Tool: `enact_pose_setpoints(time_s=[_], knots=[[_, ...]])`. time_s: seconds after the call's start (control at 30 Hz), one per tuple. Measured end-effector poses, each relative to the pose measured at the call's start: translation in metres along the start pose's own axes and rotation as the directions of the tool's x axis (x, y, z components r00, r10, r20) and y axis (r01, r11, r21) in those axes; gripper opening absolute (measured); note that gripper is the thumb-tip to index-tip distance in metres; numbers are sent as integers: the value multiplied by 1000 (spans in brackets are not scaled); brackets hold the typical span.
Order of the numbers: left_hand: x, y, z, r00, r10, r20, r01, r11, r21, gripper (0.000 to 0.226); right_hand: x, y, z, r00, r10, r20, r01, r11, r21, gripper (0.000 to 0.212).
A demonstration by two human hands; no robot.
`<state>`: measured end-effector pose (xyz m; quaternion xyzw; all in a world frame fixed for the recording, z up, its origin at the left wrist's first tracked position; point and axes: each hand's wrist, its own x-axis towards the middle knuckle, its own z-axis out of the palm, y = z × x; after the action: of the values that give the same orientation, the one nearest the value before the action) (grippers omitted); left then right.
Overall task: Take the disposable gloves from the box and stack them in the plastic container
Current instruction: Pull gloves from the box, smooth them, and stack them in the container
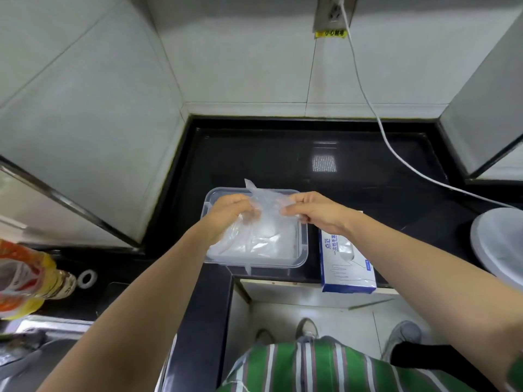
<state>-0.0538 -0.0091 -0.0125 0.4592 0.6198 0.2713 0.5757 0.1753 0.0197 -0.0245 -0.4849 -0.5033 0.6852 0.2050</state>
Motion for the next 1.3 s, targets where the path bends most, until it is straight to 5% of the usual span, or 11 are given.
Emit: enact_pose_setpoints(time_s=[0.13,0.23,0.3,0.4,0.5,0.6,0.7,0.9,1.07,1.3], knots=[[0,-2,-5,992,79,-95,-86,994,-64,18,3,-6,8,986,-87,-141,107,985,138,16],[-1,-4,-6,993,97,-62,-99,994,-40,28,6,-8,16,997,-80,5,77,972,224,55],[0,-5,-5,993,105,-51,-106,994,-3,33,9,-9,24,988,-71,138,44,982,186,50],[3,-5,-4,988,109,-107,-107,994,29,29,17,-10,33,1000,8,10,-10,975,222,58],[7,-9,-7,980,109,-168,-109,994,6,19,24,-8,35,990,11,-143,38,940,338,31],[7,-14,-9,988,106,-110,-108,994,-14,21,20,-12,33,997,20,-77,15,903,429,11],[9,-19,-7,991,101,-87,-98,995,34,20,17,-14,36,998,55,-29,-42,941,337,18],[18,-20,-5,980,110,-169,-94,991,99,15,28,-9,37,922,-22,-387,124,963,241,13],[24,-32,-5,990,118,-80,-79,921,381,24,31,-2,37,964,1,-267,30,993,114,29],[30,-43,-5,995,96,-19,-61,758,649,43,41,-3,34,732,-287,-617,172,955,-240,29]])
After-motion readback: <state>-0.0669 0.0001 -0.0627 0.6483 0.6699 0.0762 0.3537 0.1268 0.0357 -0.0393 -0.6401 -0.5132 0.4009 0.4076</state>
